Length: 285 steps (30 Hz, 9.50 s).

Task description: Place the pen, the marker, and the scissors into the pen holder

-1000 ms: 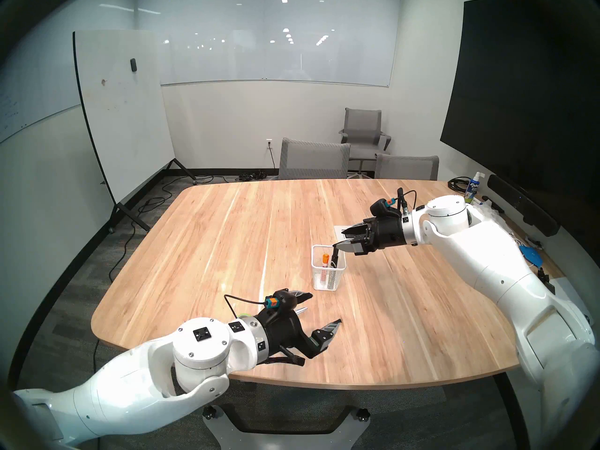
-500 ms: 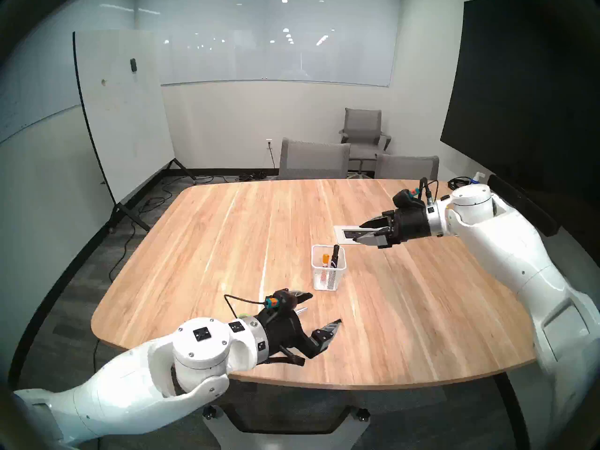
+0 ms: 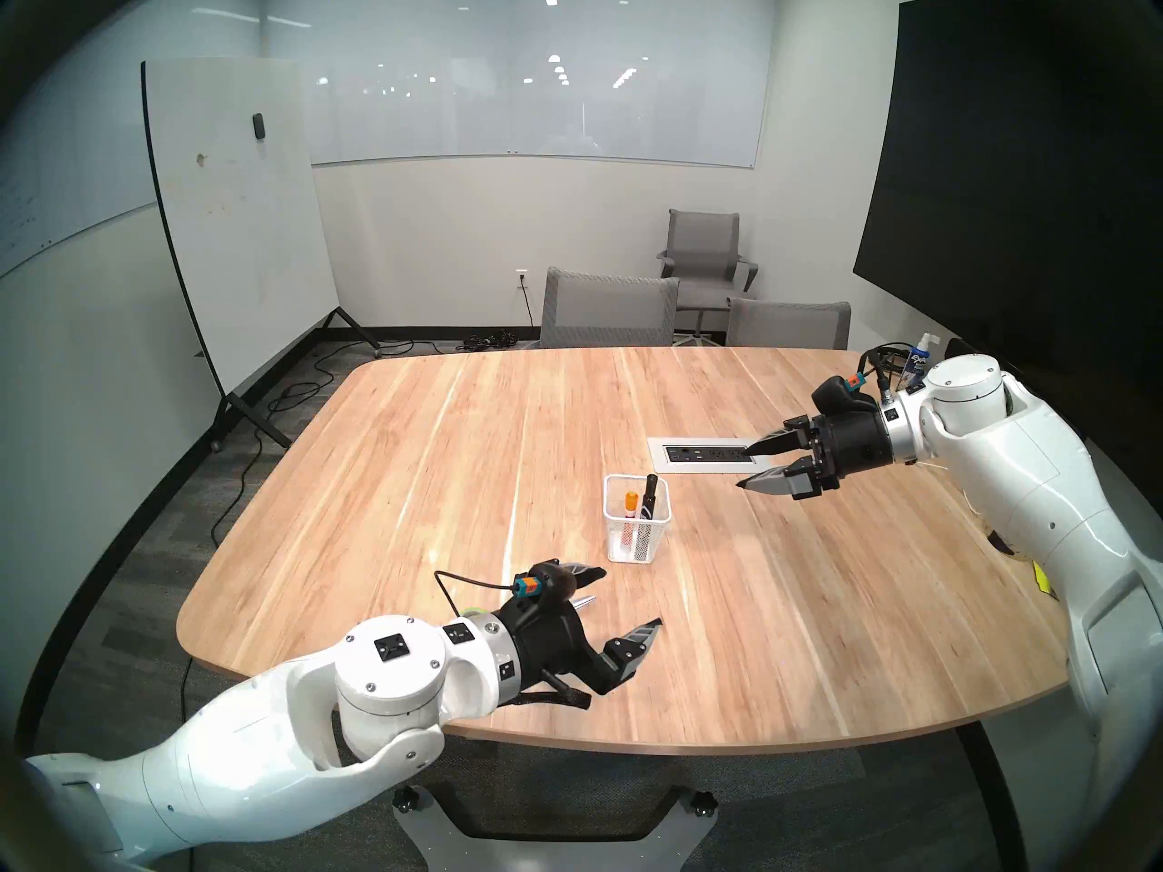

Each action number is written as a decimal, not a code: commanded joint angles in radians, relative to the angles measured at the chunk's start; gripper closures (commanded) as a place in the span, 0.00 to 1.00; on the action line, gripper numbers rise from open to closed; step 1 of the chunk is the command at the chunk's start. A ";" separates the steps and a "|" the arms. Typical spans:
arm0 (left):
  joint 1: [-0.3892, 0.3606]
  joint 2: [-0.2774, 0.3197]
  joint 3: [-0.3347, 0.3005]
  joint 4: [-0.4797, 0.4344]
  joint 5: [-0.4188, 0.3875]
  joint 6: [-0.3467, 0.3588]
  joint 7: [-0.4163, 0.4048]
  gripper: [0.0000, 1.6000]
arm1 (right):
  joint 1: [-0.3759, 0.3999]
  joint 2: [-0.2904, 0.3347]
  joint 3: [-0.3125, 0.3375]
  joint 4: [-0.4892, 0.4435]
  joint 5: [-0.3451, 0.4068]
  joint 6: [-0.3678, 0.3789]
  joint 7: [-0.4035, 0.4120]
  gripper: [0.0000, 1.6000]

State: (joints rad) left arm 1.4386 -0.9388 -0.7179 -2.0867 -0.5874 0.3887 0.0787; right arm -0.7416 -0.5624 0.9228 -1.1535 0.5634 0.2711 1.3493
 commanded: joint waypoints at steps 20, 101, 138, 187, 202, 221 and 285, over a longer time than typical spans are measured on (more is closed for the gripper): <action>-0.002 -0.007 -0.005 -0.025 -0.002 -0.008 0.003 0.00 | -0.157 0.125 0.017 -0.196 0.014 -0.093 -0.010 0.00; 0.085 0.203 -0.099 -0.140 -0.088 0.032 -0.001 0.00 | -0.180 0.125 0.009 -0.231 -0.010 -0.093 -0.020 0.00; -0.150 0.241 -0.193 0.061 -0.256 0.267 -0.344 0.00 | -0.180 0.124 0.009 -0.231 -0.010 -0.094 -0.020 0.00; -0.288 0.074 -0.073 0.244 -0.236 0.540 -0.357 0.00 | -0.180 0.125 0.010 -0.231 -0.010 -0.093 -0.020 0.00; -0.297 0.067 -0.049 0.256 -0.225 0.571 -0.324 0.00 | -0.180 0.125 0.010 -0.231 -0.010 -0.093 -0.020 0.00; -0.320 0.068 -0.027 0.245 -0.242 0.571 -0.277 0.00 | -0.180 0.125 0.010 -0.231 -0.010 -0.093 -0.020 0.00; -0.685 0.148 0.351 0.289 -0.678 0.571 0.057 0.00 | -0.180 0.125 0.010 -0.231 -0.010 -0.093 -0.020 0.00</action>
State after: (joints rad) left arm 0.8086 -0.7945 -0.3795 -1.7918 -1.2401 0.9615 0.1253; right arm -0.9325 -0.4442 0.9225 -1.3823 0.5482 0.1760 1.3283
